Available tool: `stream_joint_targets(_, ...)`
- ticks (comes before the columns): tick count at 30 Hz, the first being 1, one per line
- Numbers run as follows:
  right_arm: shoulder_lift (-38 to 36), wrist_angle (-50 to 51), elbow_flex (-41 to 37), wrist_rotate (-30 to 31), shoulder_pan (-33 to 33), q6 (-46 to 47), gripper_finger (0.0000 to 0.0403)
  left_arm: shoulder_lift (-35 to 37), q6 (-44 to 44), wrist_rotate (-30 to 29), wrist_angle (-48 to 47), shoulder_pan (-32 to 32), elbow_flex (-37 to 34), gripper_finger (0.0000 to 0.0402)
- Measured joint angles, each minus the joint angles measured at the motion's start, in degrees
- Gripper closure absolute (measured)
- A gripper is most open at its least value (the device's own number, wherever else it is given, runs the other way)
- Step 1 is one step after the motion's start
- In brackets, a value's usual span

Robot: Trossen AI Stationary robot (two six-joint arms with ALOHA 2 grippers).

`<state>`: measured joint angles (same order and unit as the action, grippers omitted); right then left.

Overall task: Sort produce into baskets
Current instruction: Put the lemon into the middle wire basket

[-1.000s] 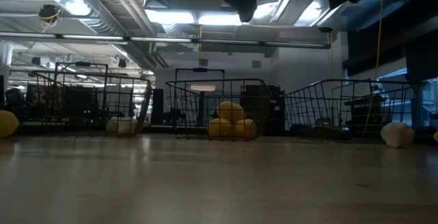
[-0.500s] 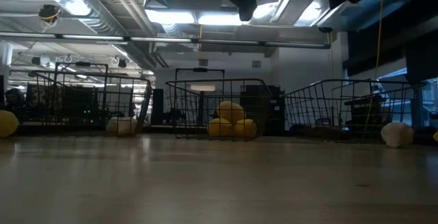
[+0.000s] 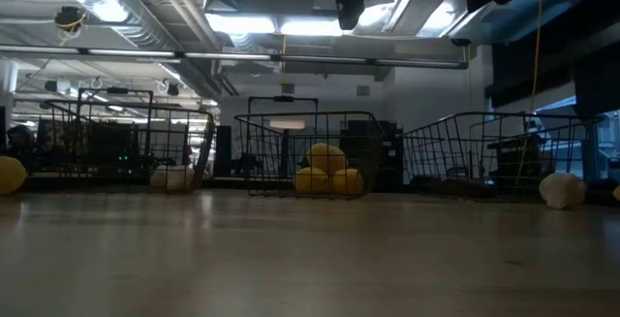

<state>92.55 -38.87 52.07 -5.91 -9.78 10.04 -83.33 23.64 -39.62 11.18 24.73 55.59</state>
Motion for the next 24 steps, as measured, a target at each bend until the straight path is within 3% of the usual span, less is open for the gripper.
stream_joint_targets(6, 0.00, 0.00, 0.00, 0.10, 0.00, -0.04, 0.0230, -0.04, 0.20, -0.34, 0.00, 0.00, 0.00, 0.0178)
stream_joint_targets(15, 0.00, -0.18, 0.02, 0.74, 0.07, -0.20, 0.0230, 0.58, -0.17, -0.67, -0.87, 0.14, 0.00, 0.0117)
stream_joint_targets(20, -0.04, -0.09, 0.19, 0.71, 0.09, -0.20, 0.0229, 4.73, 0.16, -0.40, -8.28, 1.18, -0.02, 0.0112)
stream_joint_targets(24, -0.04, 0.55, 0.17, 0.39, 0.09, -0.38, 0.0229, 9.01, 6.05, -0.42, -19.08, 2.37, -0.02, 0.0115)
